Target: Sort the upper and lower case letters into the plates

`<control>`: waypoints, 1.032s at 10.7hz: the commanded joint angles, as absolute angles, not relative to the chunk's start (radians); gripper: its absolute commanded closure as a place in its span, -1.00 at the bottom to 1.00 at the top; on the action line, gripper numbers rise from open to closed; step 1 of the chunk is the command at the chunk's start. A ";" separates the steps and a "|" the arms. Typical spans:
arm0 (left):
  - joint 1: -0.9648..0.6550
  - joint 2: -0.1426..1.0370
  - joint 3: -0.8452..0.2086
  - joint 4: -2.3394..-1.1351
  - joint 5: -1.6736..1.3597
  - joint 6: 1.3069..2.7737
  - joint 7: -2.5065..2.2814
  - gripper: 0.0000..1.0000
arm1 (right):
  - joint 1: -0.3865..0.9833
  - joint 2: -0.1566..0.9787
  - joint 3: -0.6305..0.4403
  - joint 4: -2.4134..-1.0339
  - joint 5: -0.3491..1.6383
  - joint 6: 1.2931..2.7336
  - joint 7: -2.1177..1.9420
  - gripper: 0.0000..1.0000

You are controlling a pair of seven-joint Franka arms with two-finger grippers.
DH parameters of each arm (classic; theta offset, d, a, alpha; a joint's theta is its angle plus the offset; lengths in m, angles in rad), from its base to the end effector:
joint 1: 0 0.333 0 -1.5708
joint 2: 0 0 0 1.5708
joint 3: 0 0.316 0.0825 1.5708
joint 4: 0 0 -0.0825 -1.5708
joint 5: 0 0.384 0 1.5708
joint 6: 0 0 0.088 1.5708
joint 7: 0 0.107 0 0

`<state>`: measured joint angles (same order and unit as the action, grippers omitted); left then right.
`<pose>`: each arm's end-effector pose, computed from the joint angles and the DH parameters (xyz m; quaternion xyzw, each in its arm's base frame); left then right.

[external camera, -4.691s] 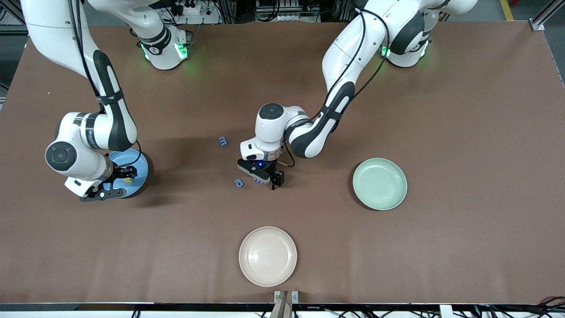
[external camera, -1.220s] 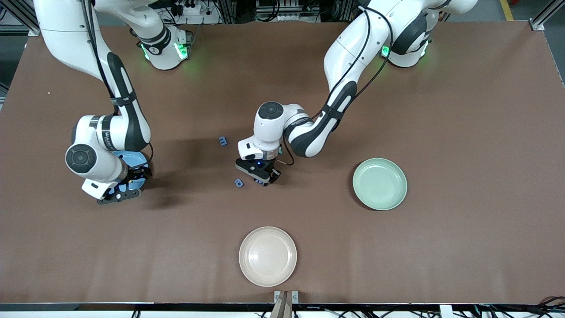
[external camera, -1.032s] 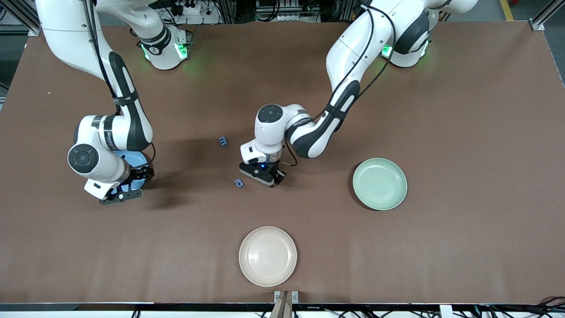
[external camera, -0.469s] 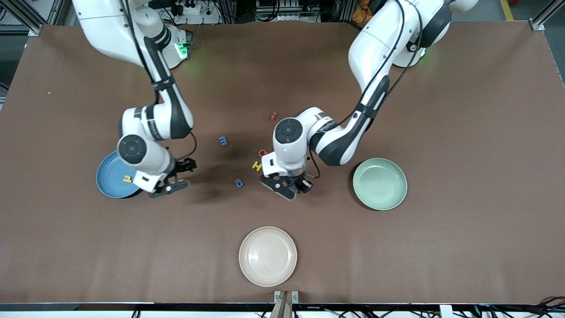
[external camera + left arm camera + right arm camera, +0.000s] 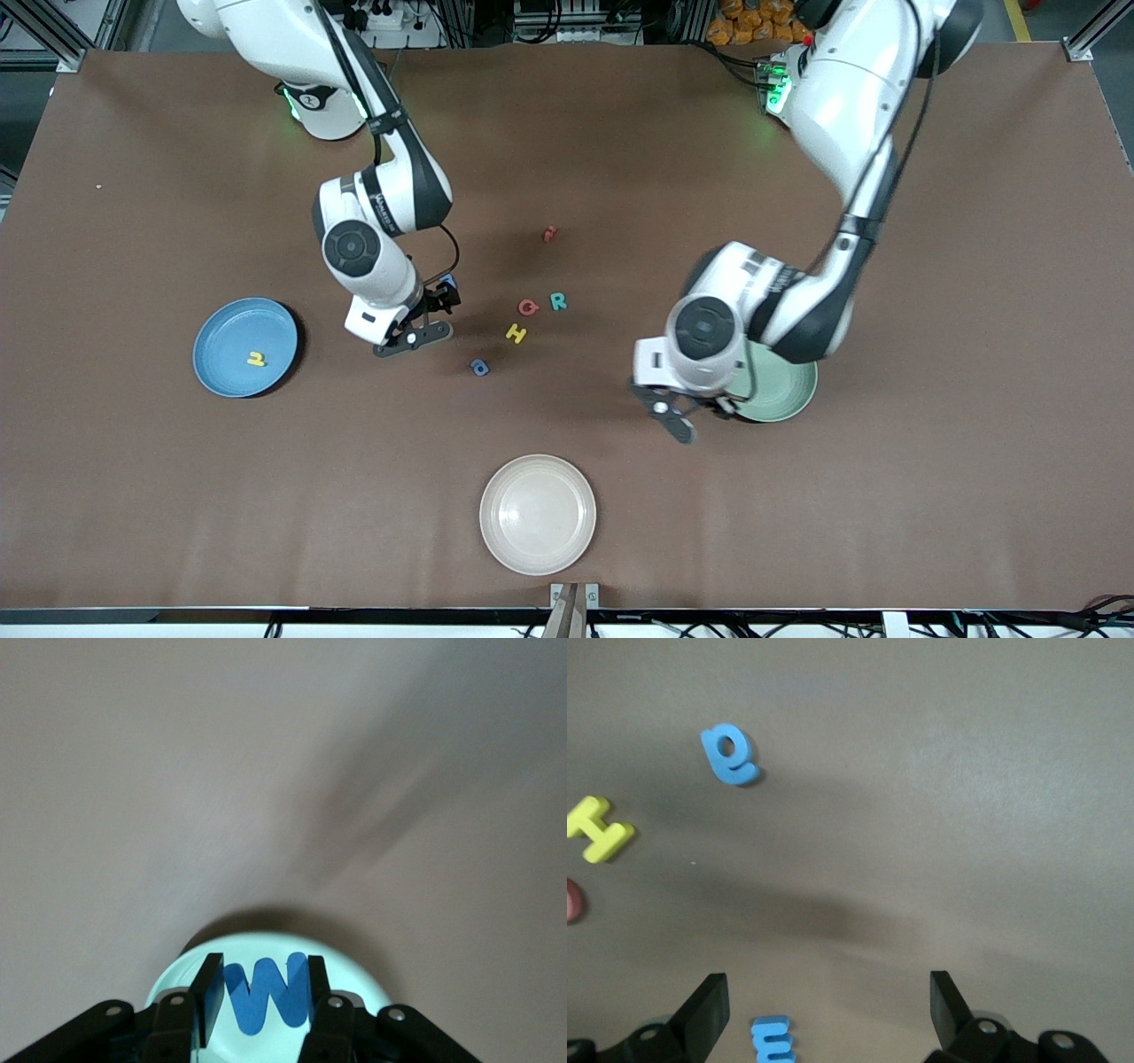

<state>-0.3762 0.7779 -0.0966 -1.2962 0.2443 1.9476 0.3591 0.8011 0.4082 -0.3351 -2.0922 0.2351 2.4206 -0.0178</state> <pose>0.6656 -0.3040 0.2725 -0.8935 0.4385 0.0564 0.0792 0.5158 0.2622 0.2308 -0.9865 -0.1618 0.0251 0.0039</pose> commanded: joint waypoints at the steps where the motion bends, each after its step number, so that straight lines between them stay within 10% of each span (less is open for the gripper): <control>1: -0.298 0.674 -0.092 -1.495 0.224 1.976 0.477 0.12 | 0.894 0.339 -0.344 -2.238 0.261 2.539 -0.012 -1.00; 4: -0.281 0.640 -0.092 -1.614 0.212 2.014 0.476 0.11 | 0.992 0.350 -0.342 -2.319 0.261 2.658 0.092 -1.00; 5: -0.282 0.644 -0.092 -1.615 0.163 2.017 0.468 -0.99 | 1.006 0.347 -0.342 -2.342 0.259 2.661 0.095 -1.00; 11: -0.304 0.675 -0.091 -1.605 -0.198 2.201 0.346 -1.00 | 0.993 0.350 -0.345 -2.367 0.259 2.678 0.057 -1.00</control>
